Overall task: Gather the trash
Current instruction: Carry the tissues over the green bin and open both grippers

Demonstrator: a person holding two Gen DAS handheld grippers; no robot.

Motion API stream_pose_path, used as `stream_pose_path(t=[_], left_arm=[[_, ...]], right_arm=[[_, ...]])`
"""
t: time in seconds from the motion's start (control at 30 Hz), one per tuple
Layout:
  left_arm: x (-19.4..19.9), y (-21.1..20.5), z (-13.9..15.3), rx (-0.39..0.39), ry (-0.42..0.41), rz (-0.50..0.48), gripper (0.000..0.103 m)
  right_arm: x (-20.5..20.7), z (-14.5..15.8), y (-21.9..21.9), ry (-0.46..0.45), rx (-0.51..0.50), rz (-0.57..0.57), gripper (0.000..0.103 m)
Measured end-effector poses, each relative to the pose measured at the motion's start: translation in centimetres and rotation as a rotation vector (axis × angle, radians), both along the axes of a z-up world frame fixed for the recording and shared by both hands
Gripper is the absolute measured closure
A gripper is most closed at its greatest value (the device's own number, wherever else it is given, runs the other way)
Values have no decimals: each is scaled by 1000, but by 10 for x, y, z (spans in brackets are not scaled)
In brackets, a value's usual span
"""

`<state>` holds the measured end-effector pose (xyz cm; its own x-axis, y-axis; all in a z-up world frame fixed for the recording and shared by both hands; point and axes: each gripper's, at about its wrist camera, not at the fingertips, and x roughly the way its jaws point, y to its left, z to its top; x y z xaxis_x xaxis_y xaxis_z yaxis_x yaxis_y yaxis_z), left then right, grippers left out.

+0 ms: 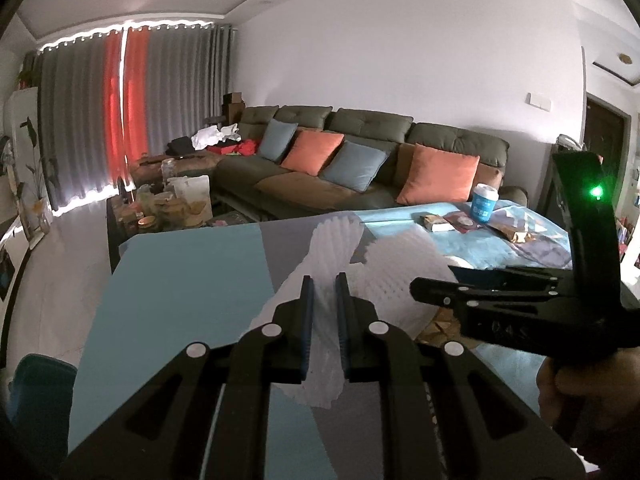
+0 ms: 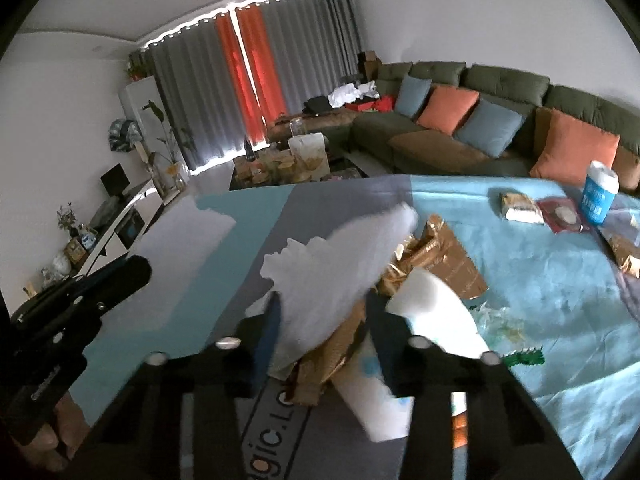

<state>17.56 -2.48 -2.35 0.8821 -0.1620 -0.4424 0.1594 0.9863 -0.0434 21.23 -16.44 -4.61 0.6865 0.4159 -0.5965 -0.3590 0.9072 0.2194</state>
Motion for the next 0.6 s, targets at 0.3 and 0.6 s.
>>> stream_pose_path(t=[0.3,0.6], left_arm=[[-1,9,0,-11,1,5,92],[-23,26,21,-16,-60,61,91]], right_arm=[[-4,13,-4,-51,28,-41,93],[-23,58,-2,-179,88,-2,94]])
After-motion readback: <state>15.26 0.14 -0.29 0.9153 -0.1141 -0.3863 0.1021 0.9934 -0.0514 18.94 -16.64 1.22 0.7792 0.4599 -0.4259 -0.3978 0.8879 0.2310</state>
